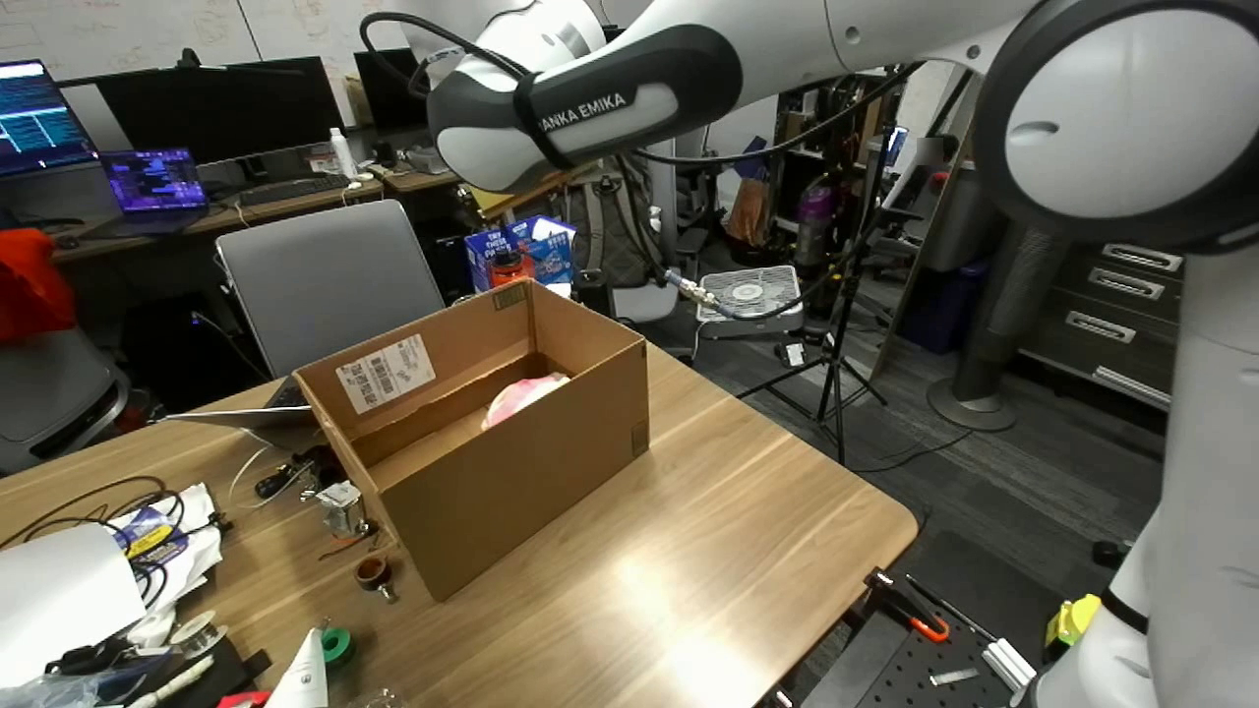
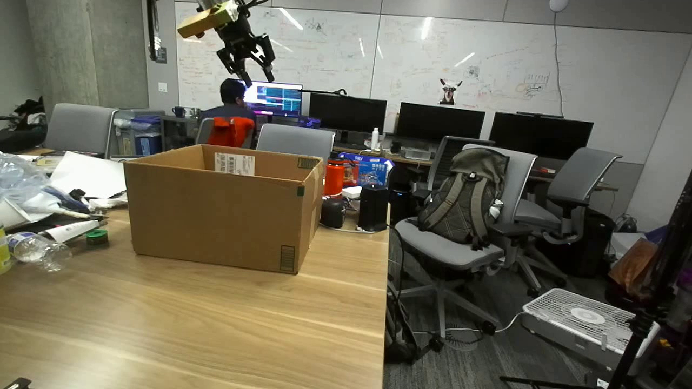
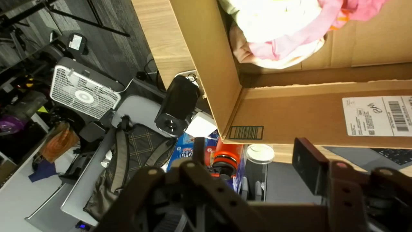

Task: Pick up the clothes from the table and put them in the box

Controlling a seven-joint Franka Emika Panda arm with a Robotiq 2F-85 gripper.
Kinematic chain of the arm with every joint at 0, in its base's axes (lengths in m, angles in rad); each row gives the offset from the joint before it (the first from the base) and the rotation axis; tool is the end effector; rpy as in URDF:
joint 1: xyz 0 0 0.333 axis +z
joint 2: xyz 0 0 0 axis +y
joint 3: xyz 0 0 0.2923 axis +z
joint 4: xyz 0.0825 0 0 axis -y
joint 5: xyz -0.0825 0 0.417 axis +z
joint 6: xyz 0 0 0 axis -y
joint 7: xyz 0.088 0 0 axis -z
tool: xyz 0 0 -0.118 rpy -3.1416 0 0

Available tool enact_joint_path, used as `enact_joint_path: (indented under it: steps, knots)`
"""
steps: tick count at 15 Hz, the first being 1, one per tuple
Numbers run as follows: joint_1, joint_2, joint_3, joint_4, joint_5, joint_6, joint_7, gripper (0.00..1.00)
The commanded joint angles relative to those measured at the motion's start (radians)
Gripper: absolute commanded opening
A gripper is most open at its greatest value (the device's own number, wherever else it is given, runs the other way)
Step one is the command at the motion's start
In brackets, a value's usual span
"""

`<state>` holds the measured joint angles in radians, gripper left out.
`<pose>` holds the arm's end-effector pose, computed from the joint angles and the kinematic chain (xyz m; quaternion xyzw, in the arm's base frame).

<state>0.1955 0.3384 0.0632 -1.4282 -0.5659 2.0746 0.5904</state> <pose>0.7071 0.1470 0.5044 0.9539 -0.0660 0.2390 0.1692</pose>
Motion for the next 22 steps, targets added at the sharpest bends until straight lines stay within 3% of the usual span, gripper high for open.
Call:
enact_joint_path:
  steps: [1, 9, 16, 22]
  knots:
    - [0.000, 0.021, -0.019, 0.049, 0.083, -0.064, -0.111, 1.00]
    - [-0.034, -0.094, -0.025, -0.078, 0.228, -0.193, -0.269, 1.00]
    - [-0.090, -0.263, -0.029, -0.240, 0.318, -0.334, -0.317, 1.00]
    - [-0.133, -0.415, -0.032, -0.441, 0.332, -0.318, -0.317, 1.00]
